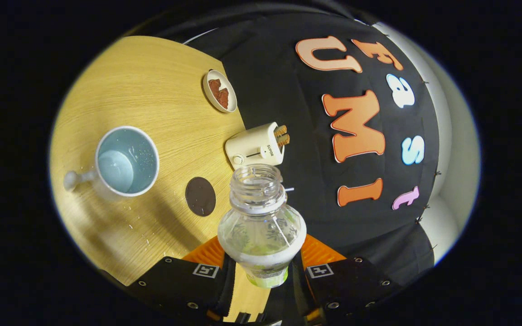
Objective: Take the bottle from table, then pour the juice into the cup, finally place the bottle on the coaster
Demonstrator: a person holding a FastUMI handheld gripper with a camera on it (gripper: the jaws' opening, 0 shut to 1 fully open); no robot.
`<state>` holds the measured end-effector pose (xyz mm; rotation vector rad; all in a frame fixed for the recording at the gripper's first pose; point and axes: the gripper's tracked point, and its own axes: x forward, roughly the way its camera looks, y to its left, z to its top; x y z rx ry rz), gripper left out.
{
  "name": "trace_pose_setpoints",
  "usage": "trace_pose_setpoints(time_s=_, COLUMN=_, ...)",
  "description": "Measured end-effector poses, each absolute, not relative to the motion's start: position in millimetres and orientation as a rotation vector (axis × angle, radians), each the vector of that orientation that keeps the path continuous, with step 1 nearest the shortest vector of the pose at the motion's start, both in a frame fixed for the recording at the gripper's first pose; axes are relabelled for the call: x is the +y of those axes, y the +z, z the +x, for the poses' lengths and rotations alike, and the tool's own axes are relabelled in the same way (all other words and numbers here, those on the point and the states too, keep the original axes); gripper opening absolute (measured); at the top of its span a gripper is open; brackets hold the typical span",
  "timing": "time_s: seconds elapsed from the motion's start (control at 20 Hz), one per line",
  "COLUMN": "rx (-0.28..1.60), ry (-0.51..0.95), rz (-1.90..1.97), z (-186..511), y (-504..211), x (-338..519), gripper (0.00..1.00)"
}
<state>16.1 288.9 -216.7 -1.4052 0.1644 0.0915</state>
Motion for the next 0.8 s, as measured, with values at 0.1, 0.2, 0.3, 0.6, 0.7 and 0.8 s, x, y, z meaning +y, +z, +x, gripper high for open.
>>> trace_pose_setpoints(time_s=0.1, rx=0.155, ry=0.1, rz=-1.446, z=14.6, y=-219.1, x=292.3, gripper=0.56)
trace_pose_setpoints(time_s=0.2, rx=0.136, ry=0.102, rz=-1.484, z=16.3, y=-218.3, x=294.2, gripper=0.56)
trace_pose_setpoints(time_s=0.3, rx=0.122, ry=0.097, rz=-1.533, z=17.8, y=-217.9, x=294.4, gripper=0.56)
trace_pose_setpoints(time_s=0.6, rx=0.092, ry=0.118, rz=-1.636, z=25.1, y=-220.4, x=300.5, gripper=0.56)
trace_pose_setpoints(time_s=0.7, rx=0.089, ry=0.127, rz=-1.665, z=25.4, y=-222.1, x=301.6, gripper=0.56)
trace_pose_setpoints(time_s=0.8, rx=0.081, ry=0.135, rz=-1.687, z=26.6, y=-223.1, x=303.1, gripper=0.56)
